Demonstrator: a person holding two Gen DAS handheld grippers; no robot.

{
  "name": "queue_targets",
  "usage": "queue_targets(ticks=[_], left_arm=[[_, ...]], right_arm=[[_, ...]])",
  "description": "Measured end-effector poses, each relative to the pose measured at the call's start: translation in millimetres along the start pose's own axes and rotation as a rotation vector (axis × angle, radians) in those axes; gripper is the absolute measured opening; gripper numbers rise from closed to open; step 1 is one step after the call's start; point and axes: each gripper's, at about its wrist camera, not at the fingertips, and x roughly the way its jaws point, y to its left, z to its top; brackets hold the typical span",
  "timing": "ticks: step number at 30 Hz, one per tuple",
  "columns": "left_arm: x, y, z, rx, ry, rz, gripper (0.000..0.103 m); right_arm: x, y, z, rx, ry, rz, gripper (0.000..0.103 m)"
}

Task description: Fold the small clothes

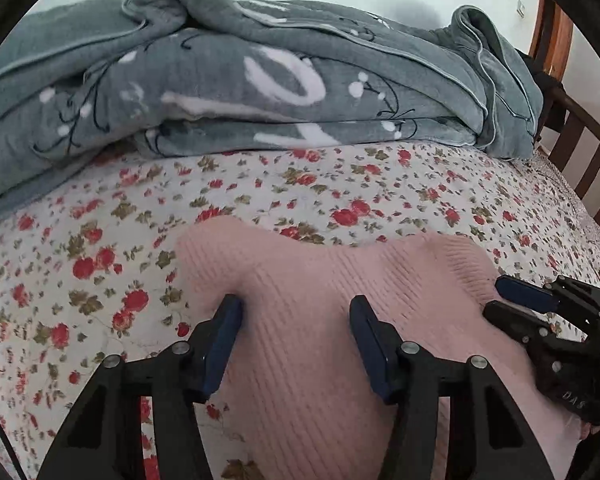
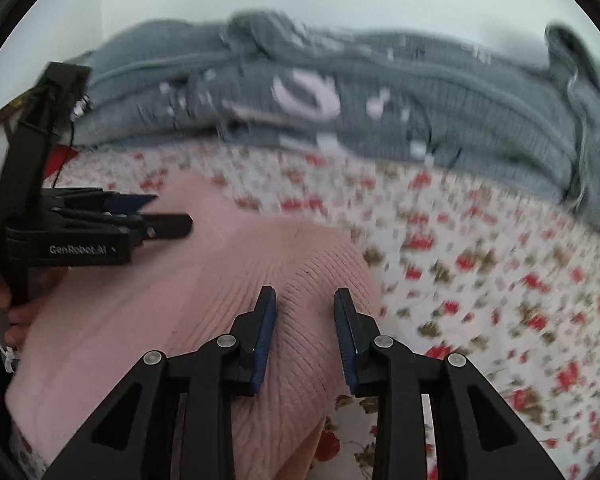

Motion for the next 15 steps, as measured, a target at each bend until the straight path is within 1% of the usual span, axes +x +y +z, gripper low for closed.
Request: queue_targets(ticks=[3, 5, 7, 8, 12, 15], left_arm=[[-3, 2, -2, -0.017, -0.002, -0.009, 0.053], [-5, -1, -3, -0.011, 0.006, 0.011, 0.053], [-8, -2, -4, -0.006, 0.014, 0.026, 0.054], [-9, -3, -4, -0.006, 0.018, 0.025, 0.054], [-24, -7, -13, -0.048, 0.029, 0.002, 0.054], [-39, -13, -25, -0.079, 0.025, -0.007, 0.055]], right_arm=[[-3, -3, -1, 0.018, -0.011, 0.019, 0.03], [-4, -4, -1, 0.024, -0.01, 0.02, 0.03], [-12, -6, 0, 0.036, -0.03, 0.014, 0.03], [-18, -8, -1, 0.042, -0.044, 0.01, 0.033], [-45, -5, -10, 0.035, -0.085, 0.034, 0.036], [-55, -1, -23, 0.016, -0.087, 0.031, 0.039]])
